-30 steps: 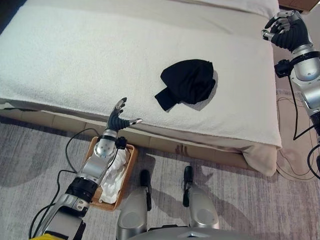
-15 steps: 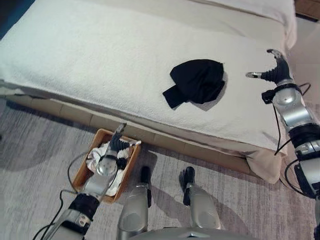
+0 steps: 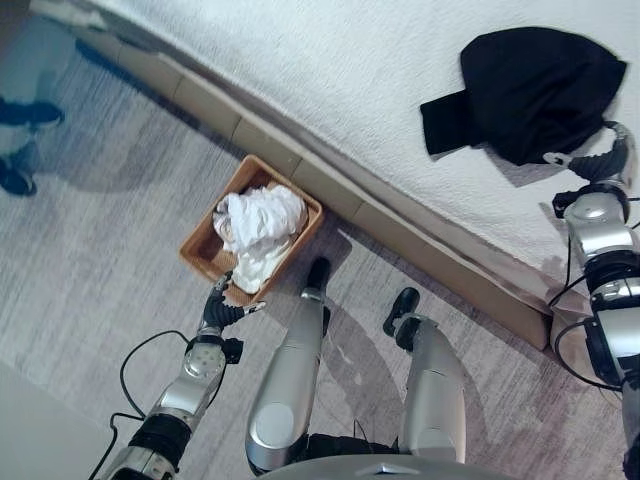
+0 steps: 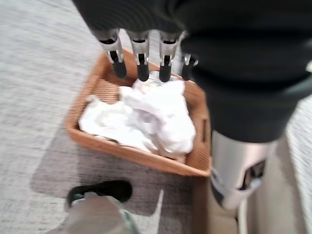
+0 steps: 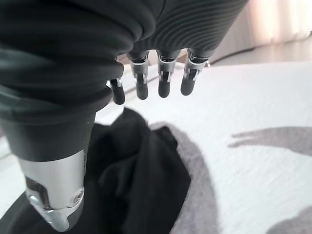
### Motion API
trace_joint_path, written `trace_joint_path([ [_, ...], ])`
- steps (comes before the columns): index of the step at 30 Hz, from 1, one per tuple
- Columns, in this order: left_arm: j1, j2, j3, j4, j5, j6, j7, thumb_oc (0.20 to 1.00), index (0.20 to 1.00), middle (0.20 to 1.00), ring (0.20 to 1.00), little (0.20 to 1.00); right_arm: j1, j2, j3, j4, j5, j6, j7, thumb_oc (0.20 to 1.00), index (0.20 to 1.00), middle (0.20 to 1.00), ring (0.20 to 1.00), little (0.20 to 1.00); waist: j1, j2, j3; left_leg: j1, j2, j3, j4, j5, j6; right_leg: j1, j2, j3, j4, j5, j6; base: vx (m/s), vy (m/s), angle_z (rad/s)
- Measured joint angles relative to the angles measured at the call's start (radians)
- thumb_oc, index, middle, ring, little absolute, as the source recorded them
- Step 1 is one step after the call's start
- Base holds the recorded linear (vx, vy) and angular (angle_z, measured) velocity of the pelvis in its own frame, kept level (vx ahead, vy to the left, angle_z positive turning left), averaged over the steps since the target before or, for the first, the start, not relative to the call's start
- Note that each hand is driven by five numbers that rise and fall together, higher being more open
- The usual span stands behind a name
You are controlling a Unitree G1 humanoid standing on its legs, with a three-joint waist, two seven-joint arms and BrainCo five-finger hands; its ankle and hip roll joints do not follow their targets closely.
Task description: Pick up clothes into the bucket
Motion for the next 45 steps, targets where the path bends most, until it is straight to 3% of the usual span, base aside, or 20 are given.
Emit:
trace_joint_path([
  [8,-0.021,0.009,-0.060,-0.037,-0.009,-0.009,0.043,1.000,1.000,1.000,1.000,1.000,-0.127,-0.037,0.009,0.130,0.067,-0.001,-0.050,1.000,1.000,1.000,1.000,1.000,0.009,0.003,0.001,-0.160,-0.058,-0.061,0.073,-0.003,0.001,-0.144,-0.066,-0.041,0.132,-0.063,-0.015,-0.02,-0.022,0.28],
  [13,-0.024,0.010,-0.077,-0.041,-0.009,-0.011,0.052,1.000,1.000,1.000,1.000,1.000,-0.147,-0.045,0.011,0.162,0.080,0.000,-0.062,1.000,1.000,1.000,1.000,1.000,0.012,0.005,0.001,-0.199,-0.071,-0.065,0.098,-0.005,-0.002,-0.176,-0.079,-0.042,0.158,-0.070,-0.016,0.00,-0.011,0.07],
  [14,-0.026,0.011,-0.080,-0.041,-0.010,-0.014,0.055,1.000,1.000,1.000,1.000,1.000,-0.169,-0.048,0.018,0.184,0.097,0.001,-0.069,0.944,0.944,0.944,0.944,0.944,0.011,0.007,0.002,-0.204,-0.075,-0.065,0.102,-0.005,-0.002,-0.181,-0.083,-0.042,0.160,-0.070,-0.016,0.01,-0.022,0.06],
  [15,-0.030,0.011,-0.086,-0.041,-0.010,-0.019,0.055,1.000,1.000,1.000,1.000,1.000,-0.176,-0.056,0.025,0.186,0.102,0.000,-0.070,0.489,0.489,0.489,0.489,0.489,0.012,0.013,0.003,-0.206,-0.078,-0.067,0.103,-0.005,-0.002,-0.181,-0.086,-0.043,0.162,-0.071,-0.015,0.00,-0.031,0.07],
  [16,-0.030,0.011,-0.089,-0.041,-0.010,-0.022,0.056,1.000,1.000,1.000,1.000,1.000,-0.179,-0.058,0.026,0.186,0.106,0.000,-0.071,0.395,0.395,0.395,0.395,0.395,0.013,0.014,0.002,-0.206,-0.080,-0.068,0.103,-0.005,-0.002,-0.181,-0.088,-0.043,0.163,-0.071,-0.015,0.01,-0.038,0.09],
  [17,-0.037,0.013,-0.102,-0.044,-0.019,-0.024,0.061,1.000,1.000,1.000,1.000,1.000,-0.196,-0.067,0.046,0.199,0.112,0.001,-0.072,0.200,0.200,0.200,0.200,0.200,0.012,0.018,0.002,-0.206,-0.086,-0.071,0.103,-0.005,-0.002,-0.181,-0.093,-0.045,0.168,-0.074,-0.012,0.01,-0.031,0.11],
  [31,-0.138,0.013,-0.120,-0.078,-0.021,-0.030,0.068,1.000,1.000,1.000,1.000,1.000,-0.262,-0.090,0.169,0.184,0.112,-0.001,-0.053,0.200,0.200,0.200,0.200,0.200,-0.001,0.021,0.002,-0.170,-0.078,-0.065,0.102,-0.001,-0.007,-0.142,-0.088,-0.048,0.144,-0.067,-0.012,-0.01,0.011,-0.02],
  [36,-0.149,0.016,-0.119,-0.078,-0.021,-0.032,0.066,1.000,1.000,1.000,1.000,1.000,-0.265,-0.080,0.247,0.101,0.087,-0.005,-0.018,0.200,0.200,0.200,0.200,0.200,-0.010,0.019,0.002,-0.082,-0.039,-0.020,0.057,0.003,-0.001,-0.069,-0.043,-0.009,0.064,-0.021,-0.004,-0.04,0.070,-0.34],
  [45,-0.182,0.017,-0.111,-0.074,-0.021,-0.043,0.037,1.000,1.000,1.000,1.000,1.000,-0.269,-0.045,0.284,-0.062,0.072,-0.027,0.020,0.200,0.200,0.200,0.200,0.200,-0.095,0.002,0.003,0.118,0.030,0.108,-0.063,0.022,0.028,0.089,0.042,0.094,-0.160,0.114,0.026,-0.04,0.079,-0.48],
])
